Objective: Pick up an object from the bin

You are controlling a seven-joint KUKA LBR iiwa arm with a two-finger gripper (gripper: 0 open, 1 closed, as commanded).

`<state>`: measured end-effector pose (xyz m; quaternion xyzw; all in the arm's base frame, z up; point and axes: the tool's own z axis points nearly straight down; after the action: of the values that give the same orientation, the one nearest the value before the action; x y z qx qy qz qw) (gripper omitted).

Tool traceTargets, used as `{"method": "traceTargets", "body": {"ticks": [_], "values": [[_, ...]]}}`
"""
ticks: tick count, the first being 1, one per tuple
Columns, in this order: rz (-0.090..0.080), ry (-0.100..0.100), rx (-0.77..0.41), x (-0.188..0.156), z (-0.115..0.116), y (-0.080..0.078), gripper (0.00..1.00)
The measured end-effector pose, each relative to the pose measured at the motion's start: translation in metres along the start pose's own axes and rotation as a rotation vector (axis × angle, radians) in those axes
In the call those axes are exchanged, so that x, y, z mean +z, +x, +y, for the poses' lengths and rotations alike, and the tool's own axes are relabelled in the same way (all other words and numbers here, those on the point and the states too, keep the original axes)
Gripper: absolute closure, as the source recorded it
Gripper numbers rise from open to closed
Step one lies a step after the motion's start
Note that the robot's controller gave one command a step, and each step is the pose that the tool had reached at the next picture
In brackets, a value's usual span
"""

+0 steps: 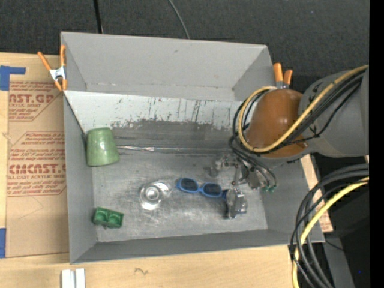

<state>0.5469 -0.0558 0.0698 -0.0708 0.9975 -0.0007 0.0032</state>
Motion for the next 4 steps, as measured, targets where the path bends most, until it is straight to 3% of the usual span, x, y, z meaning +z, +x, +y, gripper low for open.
{"method": "traceTargets", "body": {"ticks": [1,2,3,4], "values": [[0.004,-0.003,0.15,-0.03,0.032,0.006,0.0],[0.008,-0.003,0.302,-0.03,0.055,0.022,0.0],[-0.005,-0.003,0.612,-0.003,0.048,0.026,0.0],[0.0,-0.002,0.61,-0.004,0.048,0.024,0.0]]}}
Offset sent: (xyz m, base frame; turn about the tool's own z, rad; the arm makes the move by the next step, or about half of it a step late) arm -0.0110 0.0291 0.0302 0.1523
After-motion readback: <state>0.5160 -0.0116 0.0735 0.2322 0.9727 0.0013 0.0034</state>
